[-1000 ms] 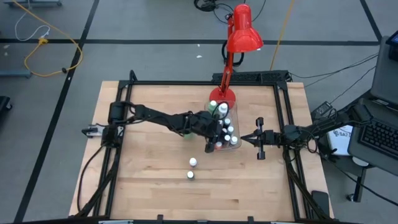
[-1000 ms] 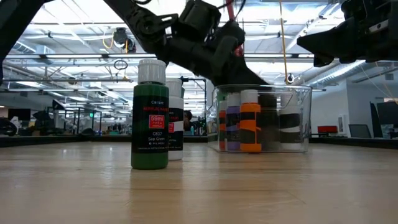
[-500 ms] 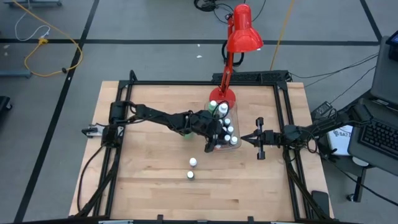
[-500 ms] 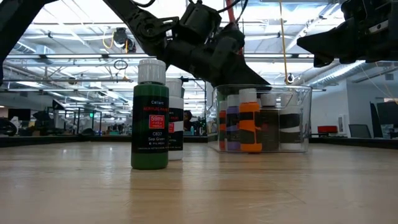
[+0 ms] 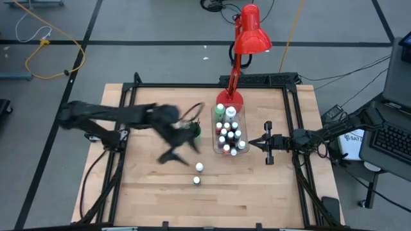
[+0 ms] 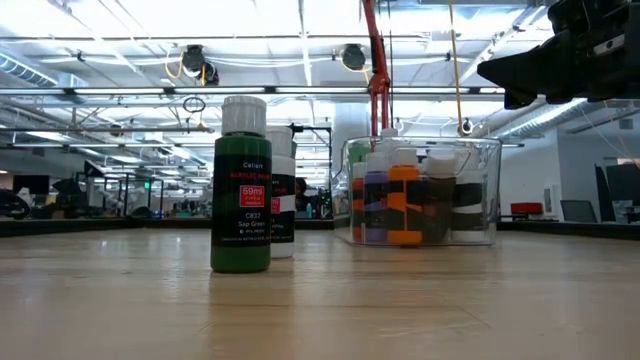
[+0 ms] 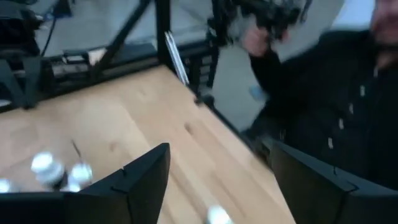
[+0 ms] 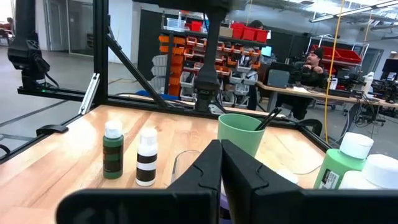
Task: Pick & Place Paint Supplies
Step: Put the small green paint bottle into the transparent bin
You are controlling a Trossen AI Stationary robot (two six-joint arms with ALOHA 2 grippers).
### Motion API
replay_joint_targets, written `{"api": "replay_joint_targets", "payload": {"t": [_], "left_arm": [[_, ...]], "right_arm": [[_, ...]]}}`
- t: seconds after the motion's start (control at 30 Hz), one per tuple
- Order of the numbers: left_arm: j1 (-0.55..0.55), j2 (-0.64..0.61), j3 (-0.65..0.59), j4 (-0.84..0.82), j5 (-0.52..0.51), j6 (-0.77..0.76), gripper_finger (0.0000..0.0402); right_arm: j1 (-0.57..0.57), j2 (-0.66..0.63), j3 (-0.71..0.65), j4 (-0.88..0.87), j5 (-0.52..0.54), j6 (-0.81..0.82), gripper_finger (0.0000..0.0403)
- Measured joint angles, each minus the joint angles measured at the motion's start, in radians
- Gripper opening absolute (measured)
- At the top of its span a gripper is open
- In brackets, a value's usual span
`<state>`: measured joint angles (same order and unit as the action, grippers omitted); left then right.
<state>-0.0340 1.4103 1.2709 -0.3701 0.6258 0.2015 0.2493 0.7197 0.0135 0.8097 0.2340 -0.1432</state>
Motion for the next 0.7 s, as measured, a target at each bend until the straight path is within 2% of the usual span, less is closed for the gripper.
{"api": "replay_joint_targets", "payload": {"t": [0.1,0.2,0.33,0.47,0.63,0.7], "left_arm": [[-0.111,-0.134,-0.045,-0.137,-0.166,0.027,0.0257],[-0.244,-0.240,-0.163,-0.121,-0.331,-0.019,0.0233],[-0.409,-0.345,-0.386,0.079,-0.505,-0.110,0.0184],[-0.521,-0.365,-0.613,0.331,-0.619,-0.164,0.0116],[-0.562,-0.308,-0.802,0.624,-0.680,-0.183,0.0018],[-0.560,-0.275,-0.840,0.711,-0.682,-0.185,0.0009]], "right_arm": [[0.000,0.000,0.000,0.000,0.000,0.000,0.0004],[0.000,0.000,0.000,0.001,0.000,0.001,0.0004],[0.000,0.000,0.000,0.002,0.000,0.026,0.0004],[0.000,0.000,0.000,0.002,0.001,0.027,0.0004],[0.000,0.000,0.000,0.003,0.003,0.027,0.0004],[0.000,0.000,0.000,0.002,0.003,0.027,0.0004]]}}
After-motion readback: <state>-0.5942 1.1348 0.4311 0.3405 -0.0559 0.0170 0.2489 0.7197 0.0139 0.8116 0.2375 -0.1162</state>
